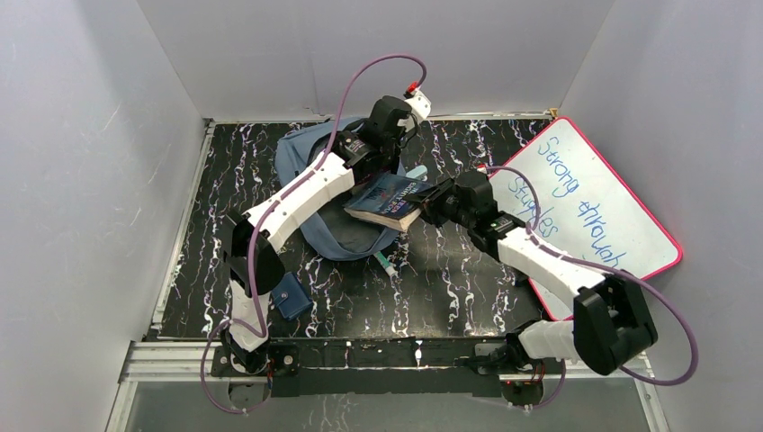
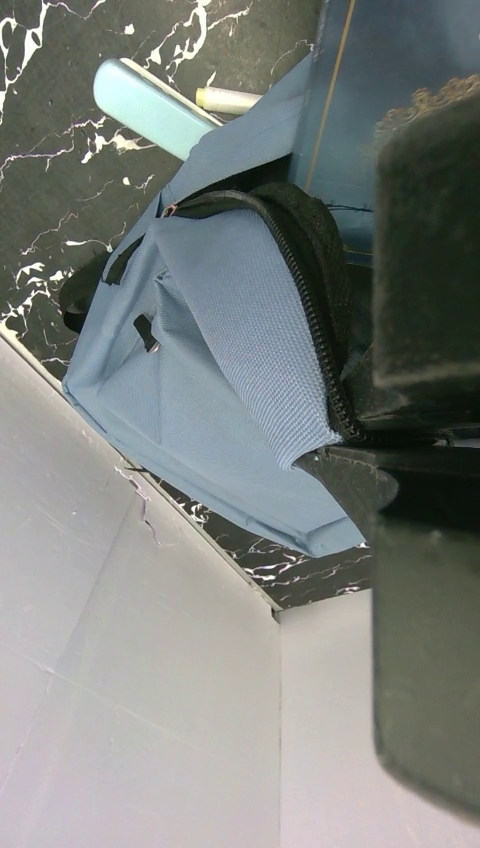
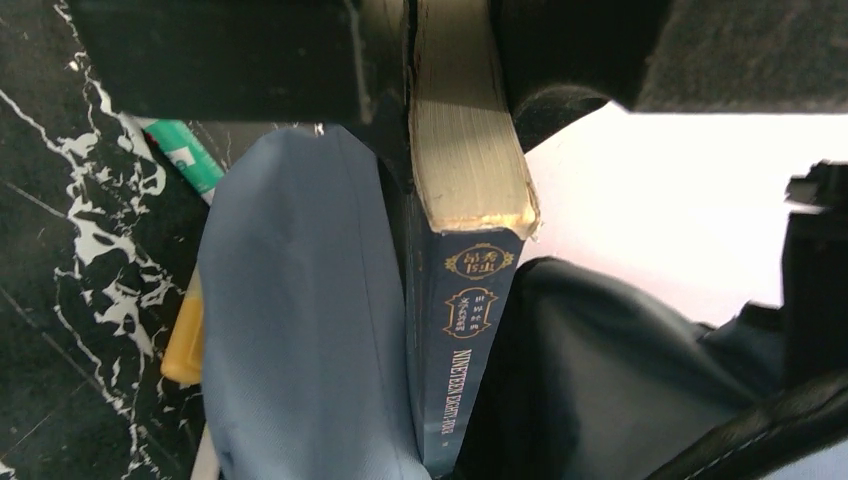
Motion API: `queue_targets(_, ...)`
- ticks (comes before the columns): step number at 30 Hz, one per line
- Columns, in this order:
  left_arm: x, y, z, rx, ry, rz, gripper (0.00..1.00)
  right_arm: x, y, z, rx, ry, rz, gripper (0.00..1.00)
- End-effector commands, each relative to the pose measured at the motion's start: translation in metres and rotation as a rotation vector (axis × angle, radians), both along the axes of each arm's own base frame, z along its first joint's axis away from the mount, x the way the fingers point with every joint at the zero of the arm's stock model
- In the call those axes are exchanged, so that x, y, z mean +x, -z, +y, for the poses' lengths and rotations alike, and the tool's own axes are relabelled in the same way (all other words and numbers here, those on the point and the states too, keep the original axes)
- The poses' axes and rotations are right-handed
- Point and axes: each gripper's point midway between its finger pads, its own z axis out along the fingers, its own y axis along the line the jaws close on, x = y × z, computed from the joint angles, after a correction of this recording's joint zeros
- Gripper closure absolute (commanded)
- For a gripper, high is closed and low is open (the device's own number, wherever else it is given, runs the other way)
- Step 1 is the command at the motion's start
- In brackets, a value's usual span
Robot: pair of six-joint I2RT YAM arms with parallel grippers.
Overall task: Pack the student bag
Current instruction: Place the book in the student bag.
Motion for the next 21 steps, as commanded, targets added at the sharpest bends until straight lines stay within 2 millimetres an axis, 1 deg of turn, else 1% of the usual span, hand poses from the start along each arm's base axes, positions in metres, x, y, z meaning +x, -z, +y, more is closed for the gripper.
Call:
queue_targets(1, -0.011, -0.070, 0.005, -0.133, -0.015, -0.130, 1.00, 0.038, -0.091, 0.014, 0.161, 0.055, -0.250, 1.00)
queue_targets(4, -0.015, -0.068, 0.005, -0.139, -0.012, -0.125, 1.00, 0.051, -0.099, 0.024, 0.214, 0.058, -0.283, 1.00)
queue_targets(6, -0.017, -0.065, 0.005, -0.133, -0.014, -0.120, 1.00, 0.060, -0.103, 0.032, 0.250, 0.050, -0.287, 1.00)
queue_targets(9, -0.020, -0.065, 0.006, -0.134, -0.018, -0.120, 1.00, 0.071, -0.106, 0.041, 0.293, 0.048, -0.286, 1.00)
queue_targets(12, -0.022, -0.067, 0.007, -0.134, -0.020, -0.122, 1.00, 0.085, -0.106, 0.046, 0.307, 0.065, -0.299, 1.00)
queue_targets(13, -0.023, -0.068, 0.008, -0.135, -0.022, -0.123, 1.00, 0.092, -0.103, 0.048, 0.305, 0.075, -0.299, 1.00)
queue_targets(14, -0.024, -0.068, 0.007, -0.135, -0.019, -0.122, 1.00, 0.096, -0.105, 0.049, 0.310, 0.085, -0.310, 1.00)
queue_targets(16, -0.025, -0.067, 0.005, -0.131, -0.017, -0.118, 1.00, 0.108, -0.098, 0.054, 0.302, 0.098, -0.320, 1.00)
queue_targets(21, -0.026, -0.065, -0.001, -0.125, -0.008, -0.112, 1.00, 0.133, -0.091, 0.071, 0.302, 0.138, -0.362, 1.00)
